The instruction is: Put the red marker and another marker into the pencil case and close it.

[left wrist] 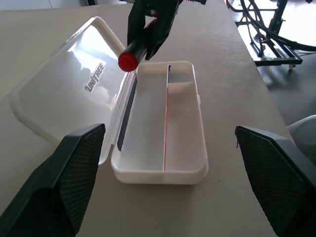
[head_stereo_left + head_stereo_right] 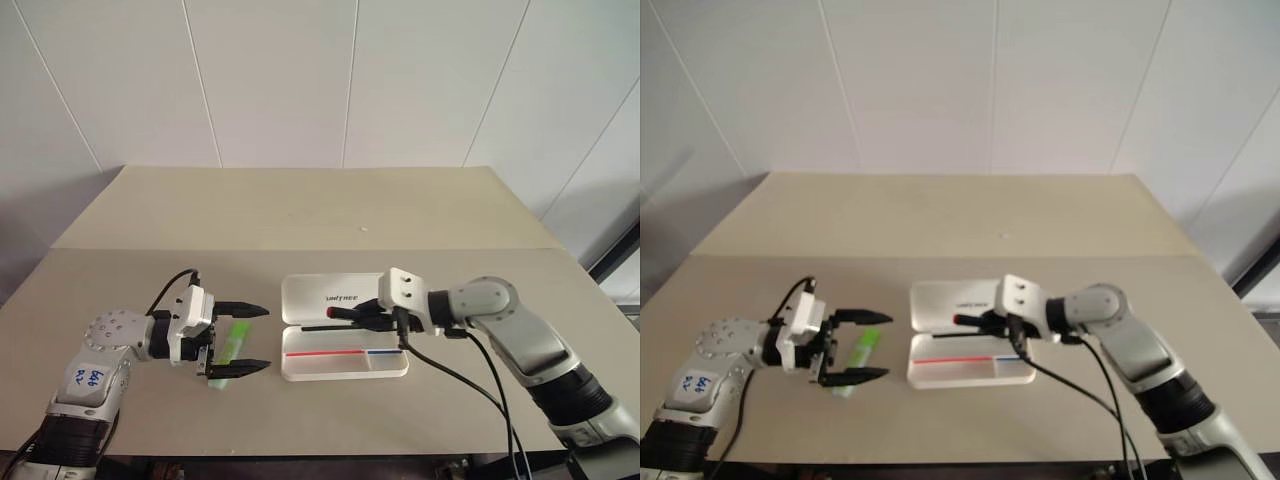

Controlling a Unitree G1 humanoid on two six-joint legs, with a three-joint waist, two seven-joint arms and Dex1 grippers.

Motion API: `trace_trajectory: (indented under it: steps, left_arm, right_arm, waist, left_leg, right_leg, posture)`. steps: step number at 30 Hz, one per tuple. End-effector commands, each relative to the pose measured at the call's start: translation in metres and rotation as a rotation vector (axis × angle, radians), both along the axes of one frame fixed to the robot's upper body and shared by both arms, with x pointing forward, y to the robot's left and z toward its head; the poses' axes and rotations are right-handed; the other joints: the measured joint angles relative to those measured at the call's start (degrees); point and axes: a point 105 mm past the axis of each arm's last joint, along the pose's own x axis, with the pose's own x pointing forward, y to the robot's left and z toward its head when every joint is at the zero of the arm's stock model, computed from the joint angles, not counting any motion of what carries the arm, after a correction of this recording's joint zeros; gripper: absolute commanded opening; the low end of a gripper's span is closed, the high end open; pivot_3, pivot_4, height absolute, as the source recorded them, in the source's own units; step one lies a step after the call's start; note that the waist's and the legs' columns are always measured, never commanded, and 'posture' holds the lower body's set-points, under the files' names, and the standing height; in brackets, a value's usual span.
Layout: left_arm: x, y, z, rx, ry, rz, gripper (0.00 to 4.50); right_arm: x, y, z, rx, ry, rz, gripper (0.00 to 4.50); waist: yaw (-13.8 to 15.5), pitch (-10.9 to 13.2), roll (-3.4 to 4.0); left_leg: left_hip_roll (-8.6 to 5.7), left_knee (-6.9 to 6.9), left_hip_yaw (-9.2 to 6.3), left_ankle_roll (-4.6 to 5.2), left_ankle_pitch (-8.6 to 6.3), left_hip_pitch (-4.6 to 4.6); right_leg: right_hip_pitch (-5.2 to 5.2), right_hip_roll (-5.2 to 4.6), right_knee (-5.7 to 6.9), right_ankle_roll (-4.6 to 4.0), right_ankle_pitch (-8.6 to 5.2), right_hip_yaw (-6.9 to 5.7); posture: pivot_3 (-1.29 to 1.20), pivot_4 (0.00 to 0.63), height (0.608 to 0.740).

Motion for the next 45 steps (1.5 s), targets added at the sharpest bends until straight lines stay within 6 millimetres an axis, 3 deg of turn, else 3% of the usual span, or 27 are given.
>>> trace_trajectory:
  steps: [1,13,22,27,32,35,38,45]
  left_arm:
    - [-0.005,0.000,0.012,-0.012,-0.050,0.000,4.50]
    - [-0.007,-0.004,0.014,-0.019,-0.051,0.006,4.50]
    - [-0.006,-0.006,0.014,-0.021,-0.048,0.012,4.50]
    - [-0.009,-0.008,0.014,-0.028,-0.045,0.015,4.50]
    - [-0.008,-0.007,0.016,-0.040,-0.056,0.084,4.50]
    - [0.003,0.005,0.017,-0.028,-0.088,0.264,4.50]
    - [0.013,0.019,0.015,-0.052,-0.078,0.459,4.50]
    - [0.010,0.038,0.003,-0.136,0.017,0.809,4.50]
  right_arm:
    - [-0.004,0.012,0.011,0.006,-0.057,0.052,1.37]
    - [-0.001,0.026,-0.010,-0.039,-0.070,0.067,1.37]
    - [0.003,0.029,-0.014,-0.042,-0.082,0.050,4.46]
    - [-0.006,0.028,-0.001,0.029,-0.044,0.066,4.46]
    - [-0.032,0.022,0.022,0.172,0.048,0.150,4.46]
    - [-0.048,0.009,0.038,0.258,0.095,0.185,4.46]
    - [-0.051,-0.005,0.046,0.314,0.123,0.159,4.46]
    - [-0.042,-0.043,0.040,0.322,0.154,0.026,4.46]
  waist:
    - [0.00,0.00,0.00]
    - [-0.06,0.00,0.00]
    - [-0.06,0.00,0.00]
    - [-0.04,0.00,0.00]
    - [-0.04,0.00,0.00]
    - [0.17,0.00,0.00]
    - [0.27,0.00,0.00]
    - [0.57,0.00,-0.01]
  left_leg:
    - [0.00,0.00,-0.01,0.00,0.00,0.00]
    - [0.00,0.00,-0.01,0.00,0.00,0.02]
    - [-0.01,0.00,-0.01,-0.01,0.00,0.03]
    - [-0.01,0.00,-0.01,-0.01,0.00,0.03]
    - [0.00,0.00,-0.03,-0.01,0.00,0.02]
    - [0.01,0.00,-0.06,-0.01,-0.01,0.02]
    - [0.00,0.03,-0.05,-0.01,-0.01,0.06]
    - [-0.01,0.11,-0.04,-0.01,-0.01,0.06]
  right_leg:
    - [0.00,0.01,0.01,0.00,0.00,-0.01]
    - [0.00,0.00,0.03,0.00,0.00,-0.01]
    - [0.00,0.01,0.06,-0.01,0.00,-0.01]
    - [0.00,0.00,0.07,-0.01,0.00,-0.01]
    - [0.00,0.00,0.06,-0.01,0.00,0.00]
    - [0.01,0.00,0.07,-0.01,0.00,-0.01]
    - [0.06,-0.01,0.07,0.00,0.00,-0.01]
    - [0.09,-0.01,0.09,0.01,0.00,-0.01]
  posture:
    - [0.00,0.150,0.740]
    - [0.00,0.150,0.740]
    - [0.00,0.150,0.740]
    - [0.00,0.150,0.740]
    - [0.00,0.150,0.740]
    - [0.00,0.150,0.740]
    - [0.00,0.150,0.740]
    - [0.00,0.150,0.740]
